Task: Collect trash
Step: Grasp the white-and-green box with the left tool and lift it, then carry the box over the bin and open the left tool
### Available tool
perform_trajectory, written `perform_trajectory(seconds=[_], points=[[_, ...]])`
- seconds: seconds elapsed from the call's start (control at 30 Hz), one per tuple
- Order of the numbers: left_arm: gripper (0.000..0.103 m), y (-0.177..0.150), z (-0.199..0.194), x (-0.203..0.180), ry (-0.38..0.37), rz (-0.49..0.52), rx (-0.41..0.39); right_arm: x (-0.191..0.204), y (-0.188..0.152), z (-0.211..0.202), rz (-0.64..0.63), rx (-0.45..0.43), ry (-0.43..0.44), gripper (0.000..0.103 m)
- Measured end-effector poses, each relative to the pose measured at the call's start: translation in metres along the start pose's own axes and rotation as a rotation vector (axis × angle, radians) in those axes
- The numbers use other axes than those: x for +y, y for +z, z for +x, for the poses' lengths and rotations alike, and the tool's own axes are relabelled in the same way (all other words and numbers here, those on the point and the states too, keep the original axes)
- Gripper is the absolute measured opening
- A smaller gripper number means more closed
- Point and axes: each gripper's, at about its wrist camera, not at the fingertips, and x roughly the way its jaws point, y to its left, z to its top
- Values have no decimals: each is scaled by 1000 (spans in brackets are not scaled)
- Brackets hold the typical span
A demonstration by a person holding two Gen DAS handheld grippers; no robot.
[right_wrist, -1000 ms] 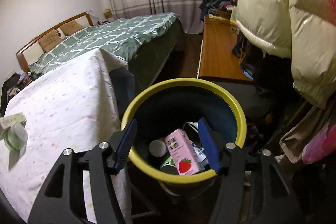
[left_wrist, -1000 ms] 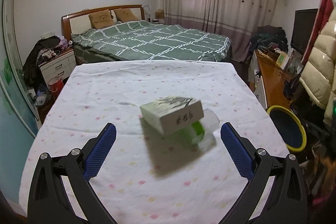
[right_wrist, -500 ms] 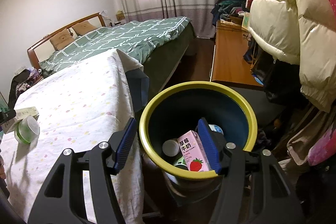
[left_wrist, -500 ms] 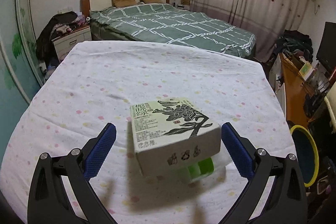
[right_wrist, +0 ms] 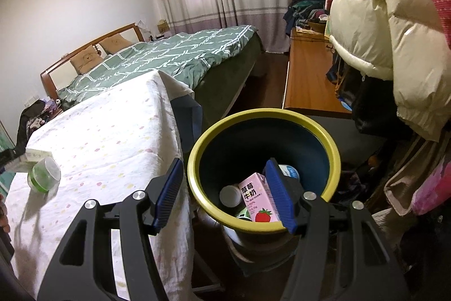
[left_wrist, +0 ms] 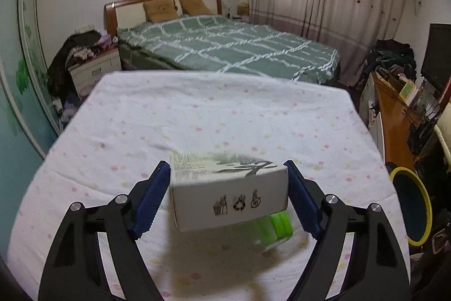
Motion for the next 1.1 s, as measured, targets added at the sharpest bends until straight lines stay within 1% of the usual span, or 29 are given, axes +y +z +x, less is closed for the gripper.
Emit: perform_trajectory(seconds=[0.1,0.2,0.27,0.4,0.43,0.47,0.53,0.6,0.7,0.73,0.8,0.87,0.93,1.0,1.07,1.1], points=[[79,10,-24,-8,-9,37,-60,-4,0,-5,9,-12,-3,58],[79,20,-48,-25,-47,81,-113,-9,0,-9,21,-20,-5,58],[79,26,-57,-35,-71,101,-132,-13,-1,-12,28,-26,-3,58],[79,35,-74,-65,-148,154,-153,-22,-1,-20,37,-43,-9,58],[79,37,-78,-79,-188,175,-153,-24,-1,-22,37,-48,-15,58],[79,39,-80,-88,-213,185,-149,-26,-1,-25,38,-52,-22,58],[79,42,-83,-117,-292,213,-137,-35,-1,-31,46,-58,-35,58],[79,41,-88,-143,-346,242,-134,-43,-2,-37,52,-65,-56,58],[79,38,-86,-197,-439,298,-118,-58,-4,-44,67,-68,-92,58],[79,35,-81,-222,-475,325,-96,-64,-6,-46,75,-66,-102,58],[79,28,-71,-254,-520,350,-63,-74,-7,-49,85,-63,-124,58],[79,16,-58,-293,-549,380,-32,-84,-9,-52,99,-62,-141,58],[79,10,-47,-315,-568,388,-7,-93,-10,-55,111,-61,-158,58],[79,2,-33,-333,-585,378,29,-98,-11,-56,114,-59,-172,58],[80,-4,-17,-350,-584,376,58,-102,-11,-57,117,-58,-181,58],[83,-7,-8,-353,-578,379,65,-104,-11,-57,116,-55,-185,58]])
